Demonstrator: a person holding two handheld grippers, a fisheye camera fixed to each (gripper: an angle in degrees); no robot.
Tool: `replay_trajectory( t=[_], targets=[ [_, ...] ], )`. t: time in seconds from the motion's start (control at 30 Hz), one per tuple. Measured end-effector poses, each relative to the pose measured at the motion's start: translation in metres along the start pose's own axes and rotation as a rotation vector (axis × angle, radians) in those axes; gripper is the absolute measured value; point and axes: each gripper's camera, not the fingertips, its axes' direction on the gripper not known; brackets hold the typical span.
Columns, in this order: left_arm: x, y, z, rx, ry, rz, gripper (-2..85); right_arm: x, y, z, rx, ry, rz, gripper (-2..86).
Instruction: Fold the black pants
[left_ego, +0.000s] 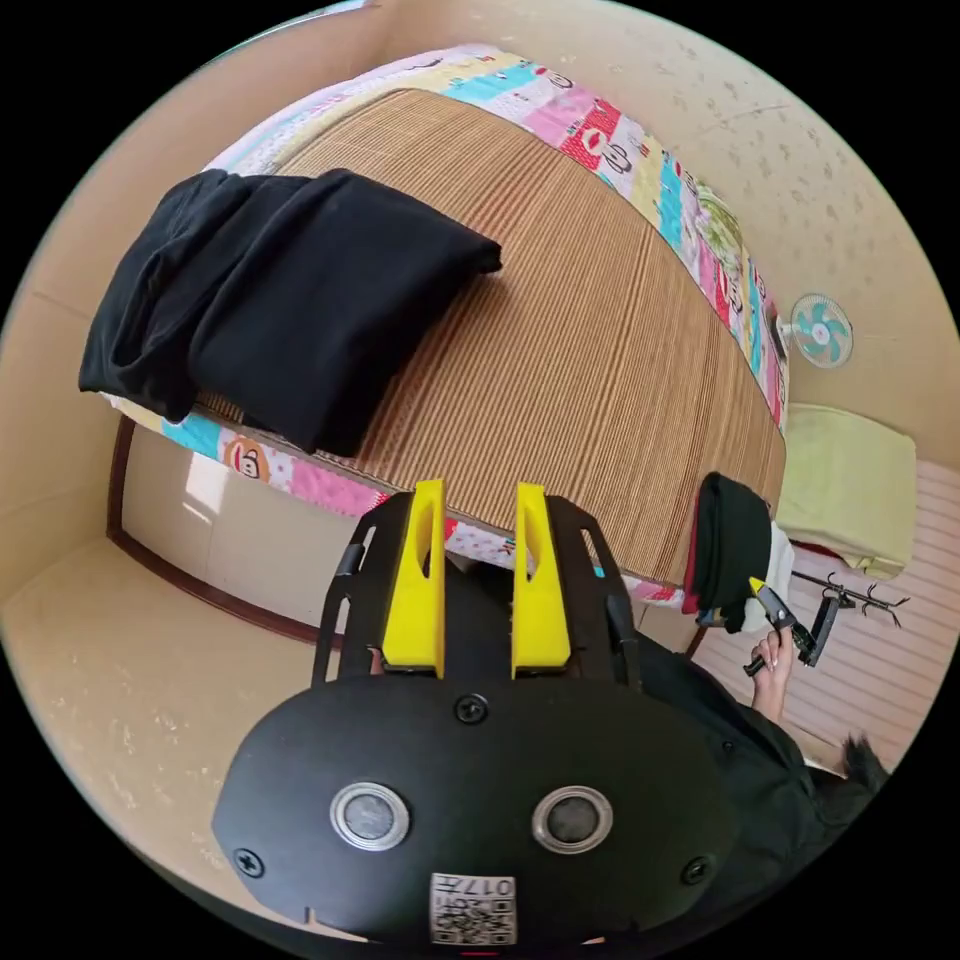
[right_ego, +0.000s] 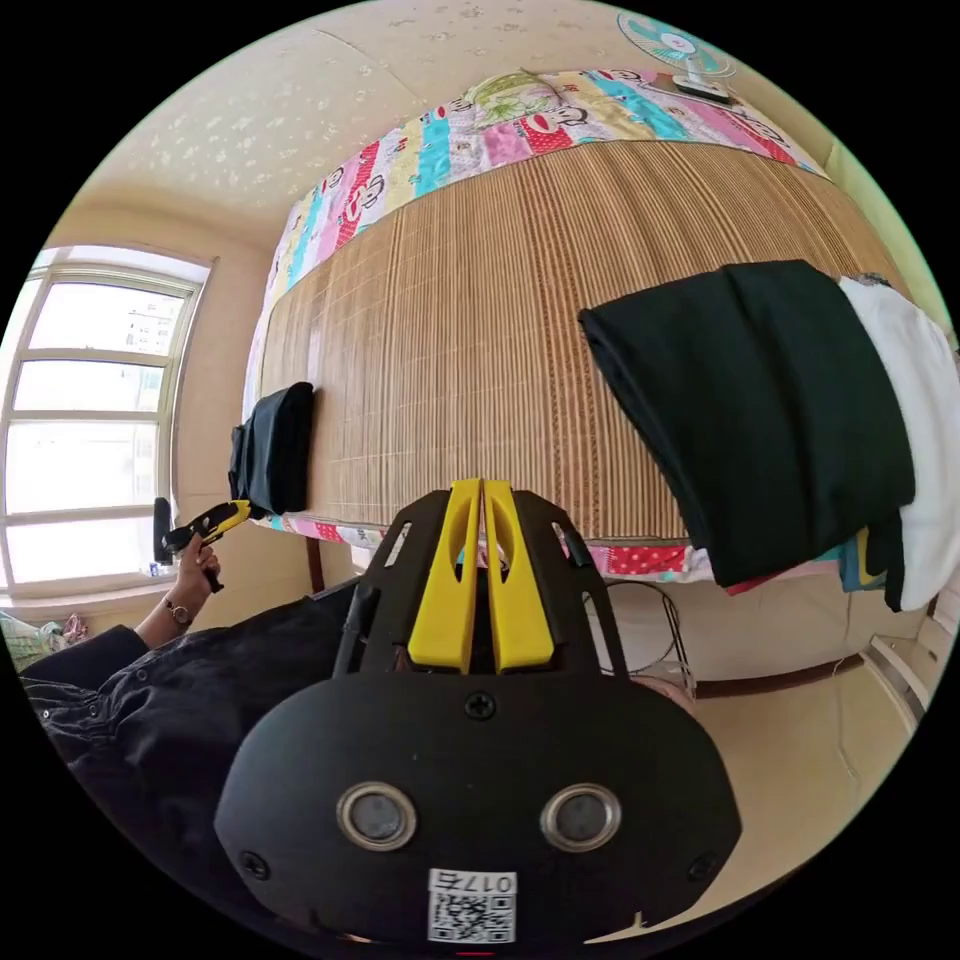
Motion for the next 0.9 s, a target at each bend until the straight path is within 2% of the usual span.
replay_trajectory(
  t=[0.1, 0.3, 0.47, 0.5, 0.53, 0.57, 0.63, 0.67, 0.77, 0.83, 0.9],
  targets=[
    [-0.049, -0.040, -0.030, 0.042, -0.061, -0.018, 11.0, -0.040, -0.017, 0.007, 0.019, -0.045, -0.021, 0.3],
    [-0.121, -0.112, -0.054, -0.009, -0.121, 0.024, 12.1, -0.108, -0.019, 0.036, -0.010, -0.127, -0.045, 0.2],
    [-0.141, -0.133, -0.025, -0.130, 0.015, 0.057, 8.2, -0.134, 0.011, 0.087, -0.147, -0.013, 0.006, 0.2],
    [-0.138, -0.123, -0.027, -0.118, 0.127, 0.062, 5.1, -0.135, 0.015, 0.091, -0.163, -0.003, 0.018, 0.2],
    [-0.130, -0.107, -0.036, -0.083, 0.317, 0.092, 1.6, -0.137, 0.023, 0.095, -0.186, 0.001, 0.042, 0.2],
    [-0.125, -0.099, -0.041, -0.067, 0.416, 0.099, 1.2, -0.141, 0.030, 0.094, -0.190, -0.015, 0.050, 0.3],
    [-0.089, -0.056, -0.070, 0.002, 0.725, 0.151, 0.0, -0.150, 0.034, 0.087, -0.177, -0.041, 0.038, 0.4],
    [-0.075, -0.045, -0.076, -0.006, 0.744, 0.174, -0.1, -0.158, 0.032, 0.081, -0.167, -0.045, 0.022, 0.5],
    [0.014, 0.007, -0.090, -0.113, 0.754, 0.414, -0.5, -0.188, 0.007, 0.068, -0.139, -0.012, -0.057, 1.1],
    [0.087, 0.055, -0.078, -0.268, 0.715, 0.637, -0.6, -0.215, -0.017, 0.070, -0.135, 0.027, -0.140, 1.9],
    [0.129, 0.092, -0.063, -0.374, 0.642, 0.776, -0.4, -0.247, -0.045, 0.084, -0.146, 0.036, -0.241, 3.8]
  ],
)
